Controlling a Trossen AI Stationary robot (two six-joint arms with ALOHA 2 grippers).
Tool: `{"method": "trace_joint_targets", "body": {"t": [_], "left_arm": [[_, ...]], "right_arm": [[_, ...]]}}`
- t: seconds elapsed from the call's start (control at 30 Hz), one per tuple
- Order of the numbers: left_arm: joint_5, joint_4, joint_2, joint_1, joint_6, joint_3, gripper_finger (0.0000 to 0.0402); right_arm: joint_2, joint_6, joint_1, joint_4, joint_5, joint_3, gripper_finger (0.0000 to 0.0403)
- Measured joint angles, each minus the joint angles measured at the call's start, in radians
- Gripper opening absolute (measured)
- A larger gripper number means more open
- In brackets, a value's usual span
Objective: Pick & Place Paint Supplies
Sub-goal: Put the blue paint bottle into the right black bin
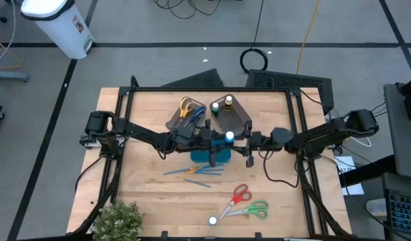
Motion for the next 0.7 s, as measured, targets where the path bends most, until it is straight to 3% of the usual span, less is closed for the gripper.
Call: {"method": "trace_joint_targets", "body": {"t": [0.23,0.37,0.53,0.7], "left_arm": [[-0.108,-0.192,-0.062,0.0,0.025,0.0,0.0109],[-0.087,-0.299,-0.059,0.006,0.026,-0.001,0.0111],[-0.017,-0.464,-0.053,0.031,-0.047,-0.001,0.0109],[0.053,-0.527,-0.053,0.057,-0.124,-0.001,0.0108]], "right_arm": [[-0.187,0.088,-0.077,-0.338,0.003,-0.004,0.0182],[-0.301,0.136,-0.116,-0.498,0.003,-0.004,0.0206],[-0.393,0.173,-0.119,-0.549,0.002,-0.004,0.0239],[-0.385,0.189,-0.069,-0.497,0.002,-0.003,0.0267]]}}
